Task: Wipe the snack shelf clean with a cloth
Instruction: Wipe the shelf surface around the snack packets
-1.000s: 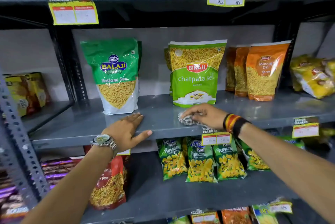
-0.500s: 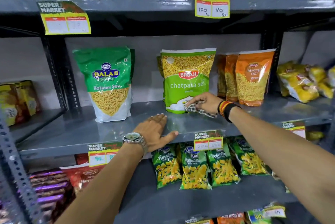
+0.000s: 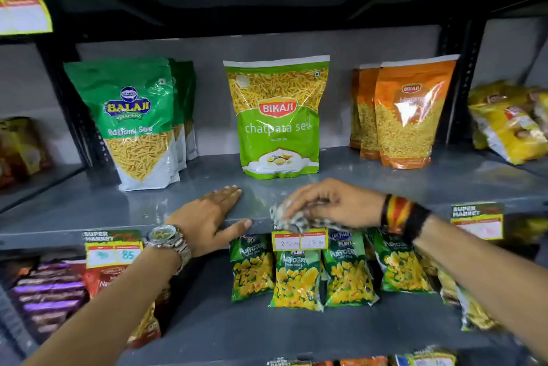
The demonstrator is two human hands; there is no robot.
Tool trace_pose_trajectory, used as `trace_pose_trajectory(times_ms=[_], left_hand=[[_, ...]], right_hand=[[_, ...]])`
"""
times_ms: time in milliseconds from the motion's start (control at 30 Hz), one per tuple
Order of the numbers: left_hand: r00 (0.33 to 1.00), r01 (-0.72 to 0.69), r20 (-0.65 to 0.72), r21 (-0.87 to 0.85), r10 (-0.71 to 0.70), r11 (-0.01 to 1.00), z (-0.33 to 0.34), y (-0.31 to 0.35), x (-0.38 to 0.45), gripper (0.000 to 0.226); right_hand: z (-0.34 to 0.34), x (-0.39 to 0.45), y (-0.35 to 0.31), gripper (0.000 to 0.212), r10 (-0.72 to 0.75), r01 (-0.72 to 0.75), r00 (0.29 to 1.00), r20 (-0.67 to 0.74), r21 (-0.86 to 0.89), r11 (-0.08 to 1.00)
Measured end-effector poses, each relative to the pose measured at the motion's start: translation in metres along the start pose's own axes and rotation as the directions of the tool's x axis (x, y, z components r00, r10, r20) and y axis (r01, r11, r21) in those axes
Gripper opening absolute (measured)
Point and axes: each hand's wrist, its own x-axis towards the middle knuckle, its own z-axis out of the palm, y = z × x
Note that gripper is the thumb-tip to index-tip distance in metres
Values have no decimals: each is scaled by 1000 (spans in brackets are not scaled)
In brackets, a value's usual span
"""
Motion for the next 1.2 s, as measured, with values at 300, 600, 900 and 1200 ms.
trace_pose_trajectory(times_ms=[300,600,900,1200], left_hand=[[999,15,38,14,-15,1000,-7,5,-2,101],[999,30,18,20,-30,999,-45,-39,-36,109],[987,156,36,75,-159,985,-36,-145,-95,113],[993,117,-33,29,-116,993,-26,-148,-93,112]], right_hand=[[-42,14,54,50,173,-216,947,-269,-137,967],[20,53,-33,32,-16,19,981,-194,13,1000],[78,223,-39,34,73,-106,934,-349,-75,992],[84,321,-26,32,177,-261,882,-437,-138,955]])
